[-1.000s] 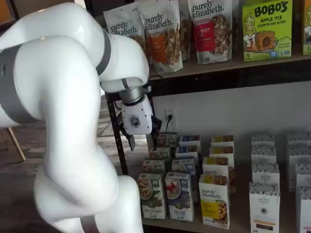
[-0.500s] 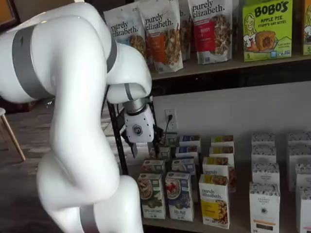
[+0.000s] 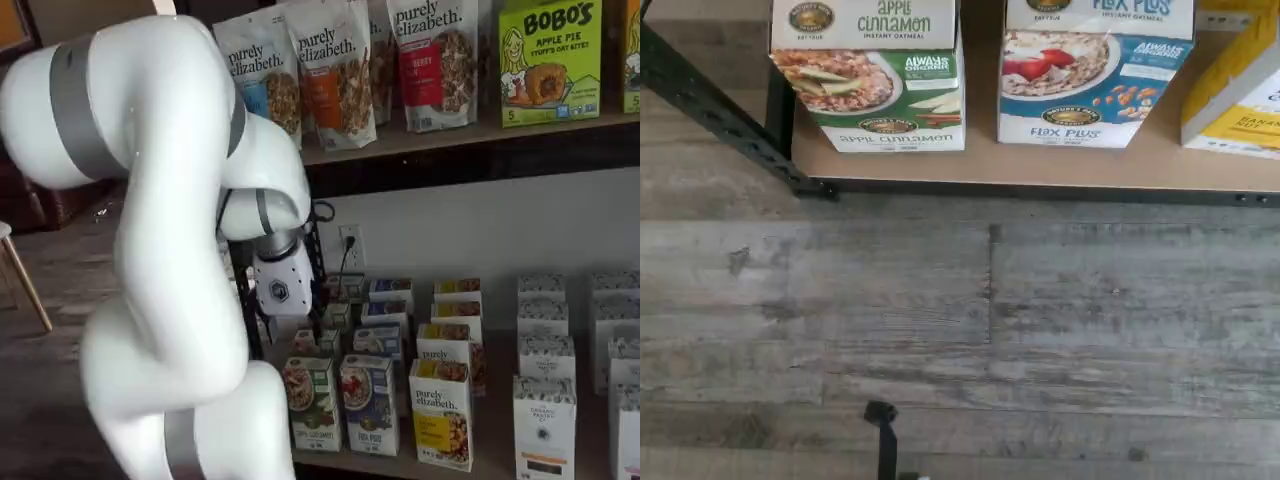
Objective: Pick up the blue and white box that is on the bottom shelf, the second box from the left
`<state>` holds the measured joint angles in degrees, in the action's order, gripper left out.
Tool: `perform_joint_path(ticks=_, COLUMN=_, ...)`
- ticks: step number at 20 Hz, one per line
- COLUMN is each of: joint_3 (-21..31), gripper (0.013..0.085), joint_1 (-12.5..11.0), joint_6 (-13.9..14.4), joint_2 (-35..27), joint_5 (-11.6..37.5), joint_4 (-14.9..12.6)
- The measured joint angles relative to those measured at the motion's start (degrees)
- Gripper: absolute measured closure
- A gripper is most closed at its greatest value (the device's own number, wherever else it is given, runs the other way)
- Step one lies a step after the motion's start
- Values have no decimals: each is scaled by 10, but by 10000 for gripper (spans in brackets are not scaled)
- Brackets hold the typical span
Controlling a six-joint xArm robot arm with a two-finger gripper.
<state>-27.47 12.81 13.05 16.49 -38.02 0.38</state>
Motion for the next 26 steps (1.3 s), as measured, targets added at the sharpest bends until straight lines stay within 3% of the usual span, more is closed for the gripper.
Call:
perform_joint_path(ticks=6, joint_3=-5, gripper=130, joint_1=-3, joint_6=-17, joint_2=-45, joint_5=37, joint_4=17)
perform_joint_path(ticks=12, joint_3=-25, gripper=130, joint_1=-20, joint_6=-45, joint_2=-95, joint_5=65, joint_4=28)
perform_joint_path(ticks=17, joint_3=-45, gripper=130, joint_1=-26, joint_6=-51, joint_2=-141, joint_5=92, joint_4=28)
perform_joint_path(ticks=23, joint_3=-65, gripper=130, joint_1=-28, joint_6=-71, joint_2=-198, joint_5=121, joint_4=46)
perform_joint_path(ticks=26, joint_3=-73, gripper=130, joint_1=-30, joint_6=-65, joint_2=-222, joint_5=135, joint_4=37)
